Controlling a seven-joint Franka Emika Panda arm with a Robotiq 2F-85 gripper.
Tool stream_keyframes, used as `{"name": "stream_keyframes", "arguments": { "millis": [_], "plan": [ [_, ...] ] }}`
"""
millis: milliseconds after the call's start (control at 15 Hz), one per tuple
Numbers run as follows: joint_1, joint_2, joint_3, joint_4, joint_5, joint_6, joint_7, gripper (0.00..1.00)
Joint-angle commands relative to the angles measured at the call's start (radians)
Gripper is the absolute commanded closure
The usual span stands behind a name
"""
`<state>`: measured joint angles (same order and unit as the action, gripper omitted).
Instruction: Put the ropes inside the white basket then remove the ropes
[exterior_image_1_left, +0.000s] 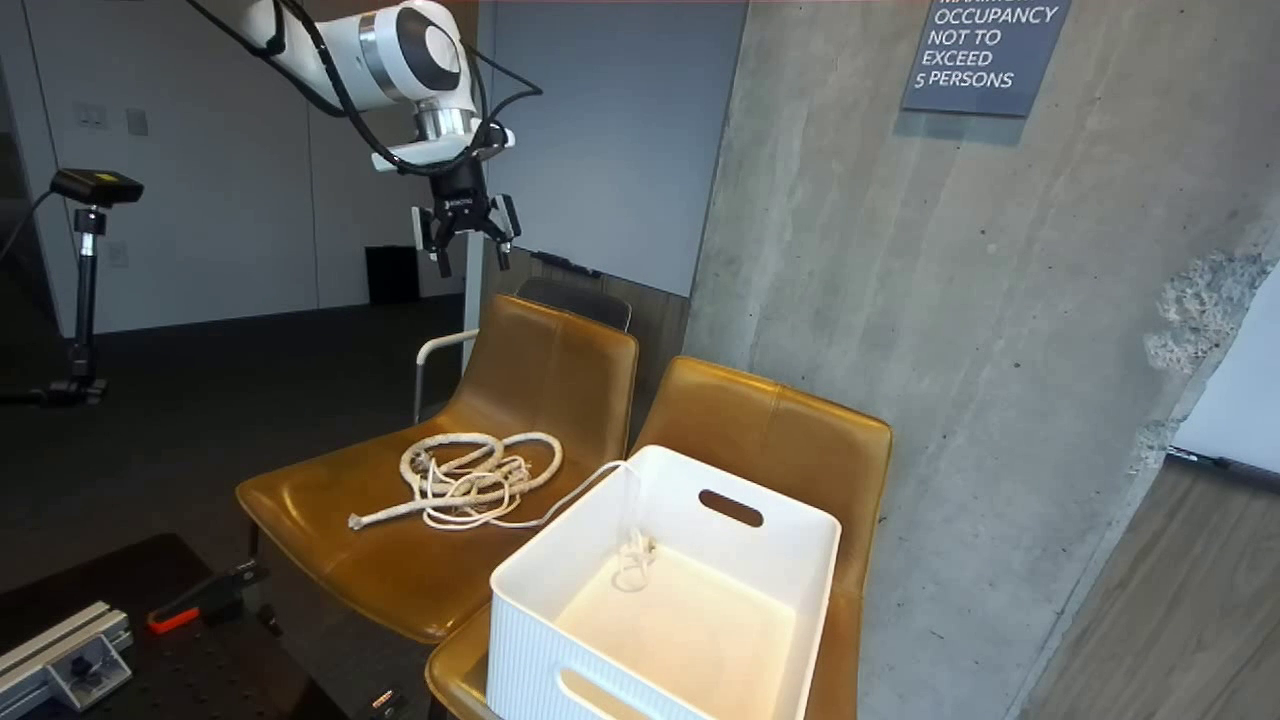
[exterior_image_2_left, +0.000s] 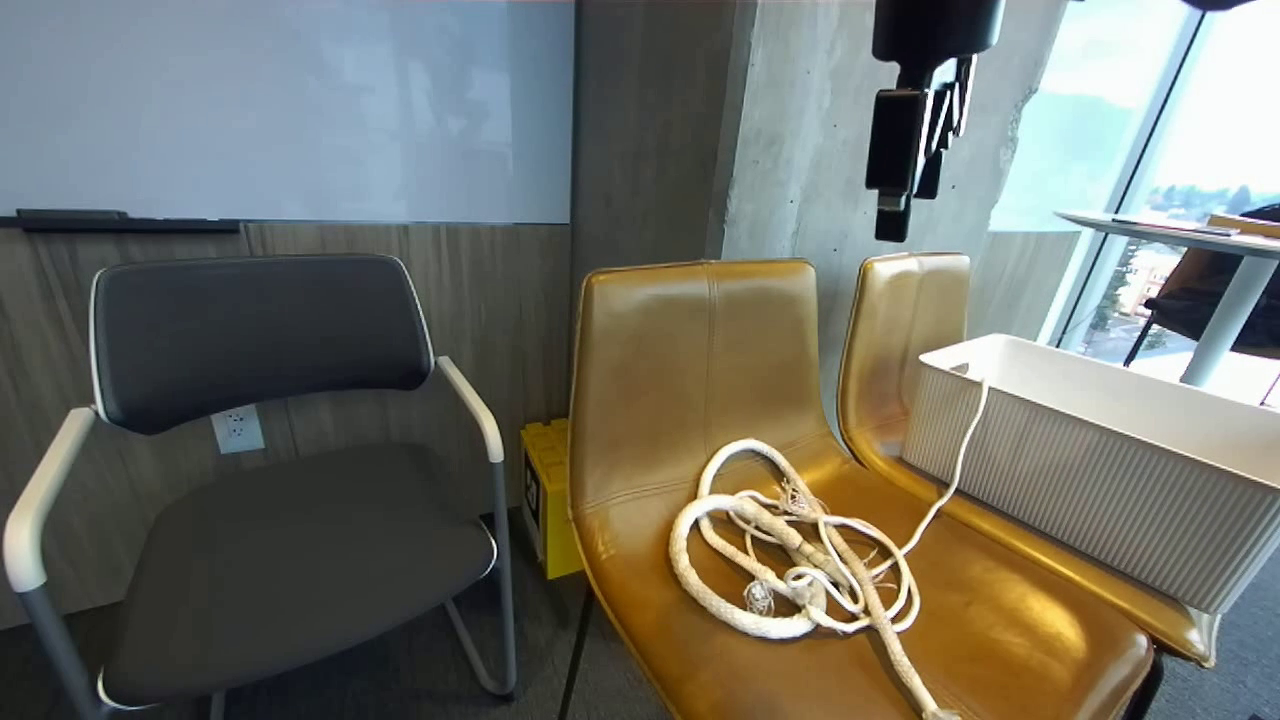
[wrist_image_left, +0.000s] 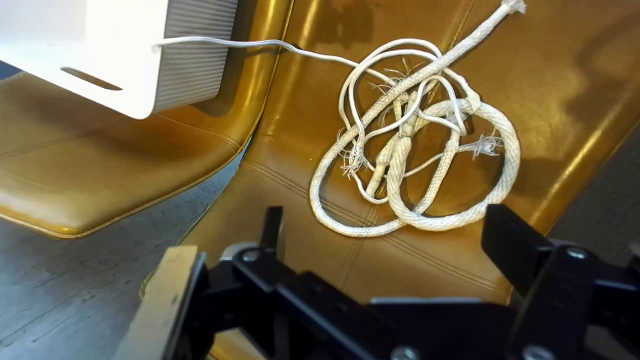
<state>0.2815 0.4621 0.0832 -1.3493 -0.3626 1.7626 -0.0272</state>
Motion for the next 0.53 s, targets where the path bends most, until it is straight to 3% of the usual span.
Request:
{"name": "stream_keyframes", "arguments": {
  "millis": [0,467],
  "plan": [
    [-0.073,0.008,0.023,0.022,0.036,-0.009,-0.255,0.00],
    [-0.185,0.020,0.029,-0.074,0.035,0.033,-0.700,0.00]
  ]
}}
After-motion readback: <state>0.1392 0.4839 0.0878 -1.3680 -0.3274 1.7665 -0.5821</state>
